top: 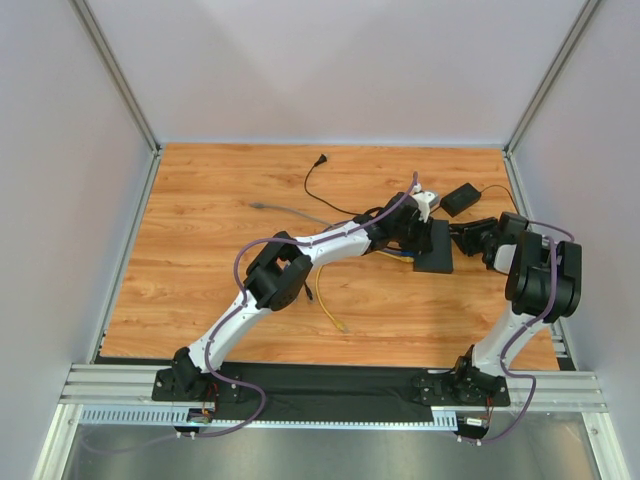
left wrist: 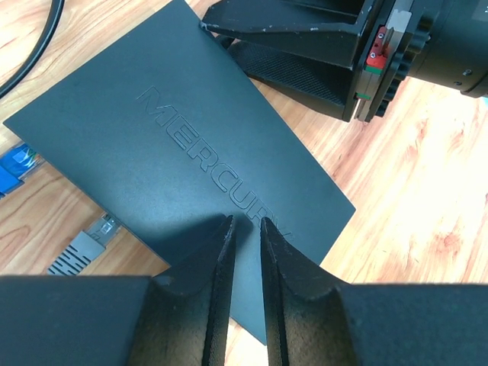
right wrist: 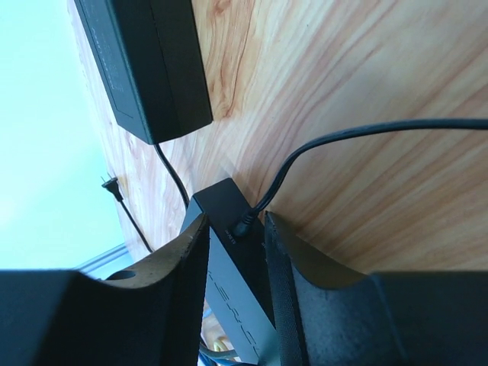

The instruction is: Pull the plug from the switch port

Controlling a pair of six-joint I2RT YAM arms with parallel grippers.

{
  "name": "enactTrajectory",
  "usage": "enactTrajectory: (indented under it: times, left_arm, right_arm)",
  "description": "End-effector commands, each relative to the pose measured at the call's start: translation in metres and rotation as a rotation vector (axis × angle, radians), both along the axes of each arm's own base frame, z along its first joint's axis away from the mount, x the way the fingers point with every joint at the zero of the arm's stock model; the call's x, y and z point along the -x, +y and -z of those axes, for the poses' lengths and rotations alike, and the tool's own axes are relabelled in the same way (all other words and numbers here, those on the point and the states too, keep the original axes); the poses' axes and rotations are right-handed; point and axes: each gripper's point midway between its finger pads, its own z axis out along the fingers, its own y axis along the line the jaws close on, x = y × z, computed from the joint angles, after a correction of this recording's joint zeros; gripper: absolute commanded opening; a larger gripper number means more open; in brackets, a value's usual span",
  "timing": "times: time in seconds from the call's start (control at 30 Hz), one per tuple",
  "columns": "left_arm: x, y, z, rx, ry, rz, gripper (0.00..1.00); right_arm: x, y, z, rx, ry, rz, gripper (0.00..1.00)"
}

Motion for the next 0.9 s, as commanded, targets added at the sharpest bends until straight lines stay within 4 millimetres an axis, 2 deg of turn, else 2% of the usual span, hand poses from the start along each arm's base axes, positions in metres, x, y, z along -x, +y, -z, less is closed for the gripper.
enactTrajectory:
  times: [0.0,0.13,0.33,0.47,0.53,0.67,0.87]
  left_arm:
    - [0.019,0.021,0.042,-0.127,0.093,-0.002,0.27]
    - [0.019,0.023,0.041,-0.131,0.087,-0.004,0.27]
    - [0.019,0.023,0.041,-0.129,0.087,-0.003,0.27]
    - [0.02,0.023,0.041,-0.125,0.092,-0.002,0.27]
    - [0.02,0.023,0.042,-0.125,0.095,-0.004,0.27]
    - [0.02,0.023,0.044,-0.123,0.11,-0.025,0.25]
    - [0.021,0.025,0.051,-0.123,0.137,-0.054,0.24]
  right_arm:
    - [0.023,-0.007,0.042,-0.003,0.152,0.057,0.36]
    - [0.032,-0.01,0.044,-0.017,0.154,0.102,0.36]
    - [0.029,-0.008,0.049,-0.034,0.165,0.082,0.31]
    - [0.023,-0.004,0.046,-0.031,0.153,0.045,0.19]
    - [0.023,-0.003,0.047,-0.04,0.153,0.043,0.18]
    - [0.027,-0.011,0.047,-0.05,0.165,0.101,0.0]
    - [0.029,-0.021,0.039,-0.04,0.159,0.221,0.0]
